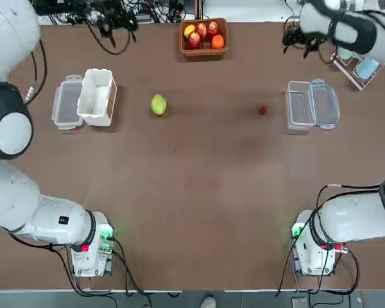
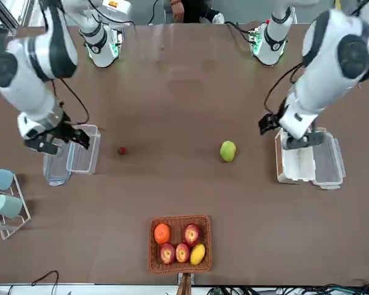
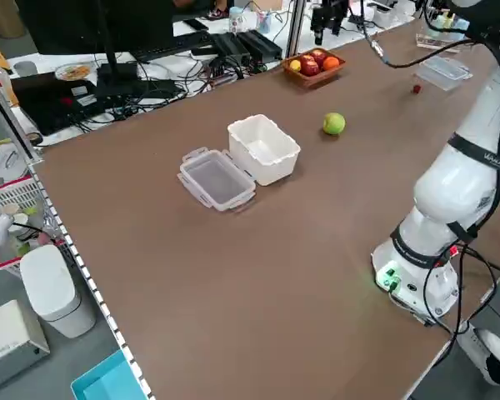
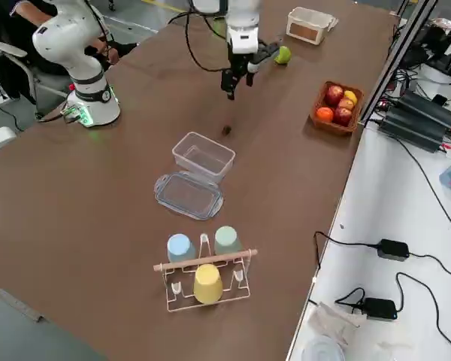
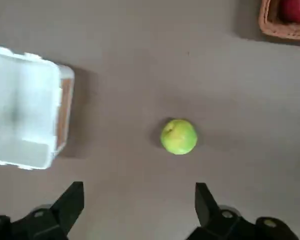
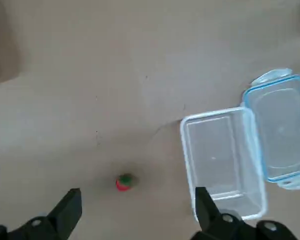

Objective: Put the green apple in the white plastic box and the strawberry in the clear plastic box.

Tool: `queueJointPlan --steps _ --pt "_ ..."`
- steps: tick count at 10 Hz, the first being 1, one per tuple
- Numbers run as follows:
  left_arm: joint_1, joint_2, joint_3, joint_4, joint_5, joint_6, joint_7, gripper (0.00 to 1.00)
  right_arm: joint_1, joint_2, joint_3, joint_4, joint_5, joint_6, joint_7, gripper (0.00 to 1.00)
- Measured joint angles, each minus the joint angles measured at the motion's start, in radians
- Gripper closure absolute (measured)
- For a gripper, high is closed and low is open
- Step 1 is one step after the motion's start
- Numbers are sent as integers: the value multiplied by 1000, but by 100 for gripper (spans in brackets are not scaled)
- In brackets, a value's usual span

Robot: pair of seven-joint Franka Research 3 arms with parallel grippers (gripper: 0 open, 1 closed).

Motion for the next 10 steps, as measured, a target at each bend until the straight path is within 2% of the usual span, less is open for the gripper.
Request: queueJointPlan --steps 1,4,5,7,9,10 --pt "-1 13 -28 -54 0 48 -25 0 16 38 0 -42 0 71 20 0" --pt "-12 53 -96 -249 0 347 -140 0 78 166 1 -78 0 218 38 0" --pt "-16 62 -99 -296 0 385 -161 0 92 205 1 -101 0 294 42 0" --pt "-20 88 -99 -363 4 481 -165 0 109 266 0 -151 0 412 42 0" --pt "-21 133 -98 -423 5 605 -190 0 136 281 0 -197 0 481 42 0" --pt "-23 164 -98 -424 5 643 -222 0 145 281 0 -216 0 498 42 0"
